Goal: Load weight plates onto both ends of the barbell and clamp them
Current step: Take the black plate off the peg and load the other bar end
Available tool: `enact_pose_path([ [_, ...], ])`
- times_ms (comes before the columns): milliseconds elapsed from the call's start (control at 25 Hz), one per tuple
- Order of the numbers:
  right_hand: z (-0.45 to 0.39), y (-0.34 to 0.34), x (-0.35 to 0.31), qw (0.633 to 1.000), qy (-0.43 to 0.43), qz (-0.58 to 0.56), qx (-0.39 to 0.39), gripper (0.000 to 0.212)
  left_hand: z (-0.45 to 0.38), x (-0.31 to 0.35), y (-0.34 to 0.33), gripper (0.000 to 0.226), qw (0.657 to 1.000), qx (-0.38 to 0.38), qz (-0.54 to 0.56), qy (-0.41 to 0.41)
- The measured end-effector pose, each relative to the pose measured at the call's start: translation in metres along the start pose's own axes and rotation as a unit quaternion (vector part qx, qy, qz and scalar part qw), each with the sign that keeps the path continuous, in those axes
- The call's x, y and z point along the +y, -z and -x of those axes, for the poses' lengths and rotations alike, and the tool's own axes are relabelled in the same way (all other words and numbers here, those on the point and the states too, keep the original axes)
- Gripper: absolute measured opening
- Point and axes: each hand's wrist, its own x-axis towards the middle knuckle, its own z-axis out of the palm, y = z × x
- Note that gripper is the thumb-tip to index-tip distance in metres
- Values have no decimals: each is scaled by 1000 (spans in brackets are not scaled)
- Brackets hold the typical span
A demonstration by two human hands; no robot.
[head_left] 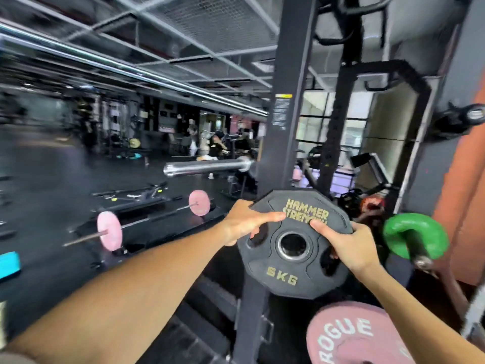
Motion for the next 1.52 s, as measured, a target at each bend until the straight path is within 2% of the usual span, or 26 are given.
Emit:
enact_pose_path([
  [80,11,-64,-22,999,13,-3,-35,53,22,-14,65,63,999,45,4,7],
  [200,25,-145,-51,996,21,-15,-80,49,48,-35,150,98,994,106,-3,17],
  [240,27,-168,-59,995,20,-20,-95,48,56,-39,173,102,992,123,-8,18],
  [400,22,-233,-84,989,27,-32,-143,39,72,-47,237,70,988,152,-16,16],
  [560,-5,-281,-96,984,57,-45,-166,43,59,-54,279,48,980,195,-33,26],
  [680,-31,-307,-97,981,80,-39,-175,50,40,-56,299,46,976,215,-19,3],
  [880,-85,-338,-95,979,102,-39,-170,43,-14,-57,322,53,974,224,-27,-14],
  [1000,-107,-353,-94,982,104,-36,-154,52,-36,-56,334,51,976,213,-35,-7],
  [1120,-119,-367,-91,983,99,-34,-149,46,-57,-61,347,59,978,205,-46,1],
  [1200,-123,-376,-90,986,96,-29,-134,52,-70,-65,357,62,980,196,-41,-7],
  [1280,-127,-381,-88,991,81,-17,-106,61,-85,-71,366,67,985,169,-37,-15],
  [1360,-126,-387,-90,994,75,-6,-84,65,-100,-76,374,46,990,133,-28,-24],
  [1400,-125,-391,-92,995,72,0,-72,65,-108,-79,380,45,992,118,-22,-34],
  [1520,-124,-404,-101,997,72,18,-35,53,-130,-86,398,64,995,85,-16,-43],
])
